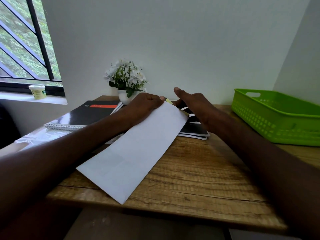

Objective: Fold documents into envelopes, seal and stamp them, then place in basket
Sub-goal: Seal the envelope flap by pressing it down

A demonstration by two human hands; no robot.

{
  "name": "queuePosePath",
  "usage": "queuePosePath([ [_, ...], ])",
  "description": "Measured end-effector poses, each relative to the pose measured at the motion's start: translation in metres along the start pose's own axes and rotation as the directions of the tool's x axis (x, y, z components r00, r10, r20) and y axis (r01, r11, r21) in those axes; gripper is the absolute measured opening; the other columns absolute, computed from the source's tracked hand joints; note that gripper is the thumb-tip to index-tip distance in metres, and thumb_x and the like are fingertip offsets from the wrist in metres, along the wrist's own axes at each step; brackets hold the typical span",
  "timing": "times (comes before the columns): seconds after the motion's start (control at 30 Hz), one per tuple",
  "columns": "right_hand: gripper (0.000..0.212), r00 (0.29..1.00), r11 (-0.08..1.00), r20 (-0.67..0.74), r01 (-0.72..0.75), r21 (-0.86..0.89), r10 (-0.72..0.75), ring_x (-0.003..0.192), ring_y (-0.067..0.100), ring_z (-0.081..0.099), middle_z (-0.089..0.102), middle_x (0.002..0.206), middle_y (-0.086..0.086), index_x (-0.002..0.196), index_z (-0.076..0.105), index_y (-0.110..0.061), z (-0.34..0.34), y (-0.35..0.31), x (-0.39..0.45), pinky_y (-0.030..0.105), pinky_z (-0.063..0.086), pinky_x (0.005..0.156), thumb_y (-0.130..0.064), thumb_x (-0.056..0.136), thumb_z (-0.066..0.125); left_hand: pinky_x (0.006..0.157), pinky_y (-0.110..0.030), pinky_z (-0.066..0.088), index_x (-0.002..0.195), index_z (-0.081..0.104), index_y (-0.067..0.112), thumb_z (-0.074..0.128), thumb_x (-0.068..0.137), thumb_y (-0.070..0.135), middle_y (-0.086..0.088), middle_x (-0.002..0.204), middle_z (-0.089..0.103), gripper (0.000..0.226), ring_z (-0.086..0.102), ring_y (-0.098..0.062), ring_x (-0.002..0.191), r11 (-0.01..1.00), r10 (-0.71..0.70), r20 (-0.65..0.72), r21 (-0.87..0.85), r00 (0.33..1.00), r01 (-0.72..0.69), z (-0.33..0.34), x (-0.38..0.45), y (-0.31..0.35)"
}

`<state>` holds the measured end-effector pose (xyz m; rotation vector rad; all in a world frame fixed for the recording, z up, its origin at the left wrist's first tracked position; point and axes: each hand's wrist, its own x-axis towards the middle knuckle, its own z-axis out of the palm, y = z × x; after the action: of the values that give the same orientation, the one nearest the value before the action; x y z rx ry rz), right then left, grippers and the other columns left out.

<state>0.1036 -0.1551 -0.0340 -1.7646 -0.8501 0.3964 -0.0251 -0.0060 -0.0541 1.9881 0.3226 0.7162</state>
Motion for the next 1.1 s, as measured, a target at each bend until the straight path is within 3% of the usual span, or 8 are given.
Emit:
queuePosePath([
  [0.17, 0.064, 0.997, 0.999, 0.054, -0.051, 0.006, 0.05, 0.08, 0.022, 0.06, 0.072, 0.095, 0.002, 0.066, 0.073, -0.02, 0.001, 0.001, 0.0, 0.036, 0.046, 0.077, -0.074, 0.091, 0.05, 0.069, -0.022, 0.054, 0.106, 0.075, -0.007, 0.06, 0.104, 0.024, -0.015, 0.094, 0.075, 0.035, 0.067, -0.011, 0.07, 1.0, -0.011, 0.002, -0.028, 1.0, 0.011, 0.002, -0.002, 0.0],
  [0.3, 0.071, 0.987, 0.991, 0.122, -0.117, 0.062, 0.109, 0.1, 0.024, 0.065, 0.074, 0.104, 0.002, 0.089, 0.081, -0.016, 0.001, 0.003, 0.003, 0.044, 0.05, 0.101, -0.08, 0.087, 0.05, 0.067, -0.022, 0.054, 0.108, 0.074, -0.01, 0.06, 0.104, 0.025, -0.02, 0.099, 0.074, 0.038, 0.066, -0.018, 0.076, 0.999, -0.024, 0.012, -0.027, 1.0, 0.024, 0.003, -0.005, 0.002],
  [0.4, 0.081, 0.981, 0.985, 0.143, -0.148, 0.09, 0.134, 0.102, 0.024, 0.065, 0.074, 0.101, 0.004, 0.105, 0.079, -0.007, -0.001, 0.003, 0.003, 0.044, 0.05, 0.104, -0.08, 0.086, 0.05, 0.076, -0.028, 0.055, 0.111, 0.072, -0.011, 0.061, 0.103, 0.026, -0.028, 0.108, 0.074, 0.04, 0.066, -0.024, 0.085, 0.999, -0.026, 0.01, -0.032, 1.0, 0.026, 0.004, -0.005, 0.004],
  [0.47, 0.084, 0.975, 0.977, 0.165, -0.173, 0.127, 0.151, 0.094, 0.024, 0.064, 0.072, 0.1, 0.007, 0.104, 0.077, -0.001, -0.003, 0.001, 0.001, 0.04, 0.053, 0.094, -0.08, 0.087, 0.05, 0.086, -0.039, 0.054, 0.111, 0.073, -0.01, 0.062, 0.102, 0.029, -0.03, 0.112, 0.072, 0.041, 0.066, -0.027, 0.089, 0.999, -0.026, 0.01, -0.039, 1.0, 0.027, 0.003, -0.005, 0.004],
  [0.6, 0.073, 0.958, 0.957, 0.223, -0.222, 0.188, 0.179, 0.074, 0.023, 0.059, 0.063, 0.089, 0.009, 0.099, 0.068, -0.01, -0.005, -0.004, -0.007, 0.034, 0.048, 0.069, -0.079, 0.087, 0.05, 0.093, -0.045, 0.055, 0.111, 0.076, -0.003, 0.063, 0.102, 0.032, -0.023, 0.109, 0.076, 0.038, 0.07, -0.027, 0.093, 0.998, -0.025, 0.012, -0.062, 1.0, 0.026, 0.002, -0.007, 0.007],
  [0.8, 0.074, 0.947, 0.965, 0.269, -0.219, 0.144, 0.175, 0.062, 0.02, 0.058, 0.062, 0.077, 0.006, 0.095, 0.067, -0.009, -0.007, -0.004, -0.005, 0.03, 0.047, 0.057, -0.08, 0.087, 0.049, 0.096, -0.048, 0.056, 0.112, 0.076, -0.004, 0.063, 0.102, 0.028, -0.023, 0.109, 0.076, 0.037, 0.07, -0.024, 0.09, 0.998, -0.021, 0.0, -0.064, 1.0, 0.021, 0.006, -0.008, 0.009],
  [0.93, 0.047, 0.962, 0.973, 0.249, -0.159, 0.165, 0.115, 0.078, 0.021, 0.063, 0.068, 0.085, 0.005, 0.101, 0.07, -0.012, -0.003, 0.001, -0.003, 0.038, 0.05, 0.076, -0.058, 0.089, 0.069, 0.073, -0.026, 0.057, 0.113, 0.073, -0.008, 0.061, 0.103, 0.027, -0.023, 0.105, 0.076, 0.038, 0.069, -0.017, 0.076, 0.998, -0.036, -0.031, -0.059, 0.999, 0.034, 0.004, -0.007, 0.009],
  [1.1, 0.032, 0.985, 0.967, 0.167, -0.074, 0.242, 0.034, 0.09, 0.026, 0.069, 0.076, 0.098, 0.011, 0.108, 0.076, -0.004, 0.0, 0.006, -0.001, 0.04, 0.058, 0.083, -0.021, 0.081, 0.084, 0.071, -0.034, 0.055, 0.106, 0.069, -0.013, 0.065, 0.101, 0.027, -0.025, 0.095, 0.073, 0.041, 0.066, -0.026, 0.079, 0.985, -0.095, -0.089, -0.155, 0.991, 0.08, 0.0, -0.005, 0.003],
])
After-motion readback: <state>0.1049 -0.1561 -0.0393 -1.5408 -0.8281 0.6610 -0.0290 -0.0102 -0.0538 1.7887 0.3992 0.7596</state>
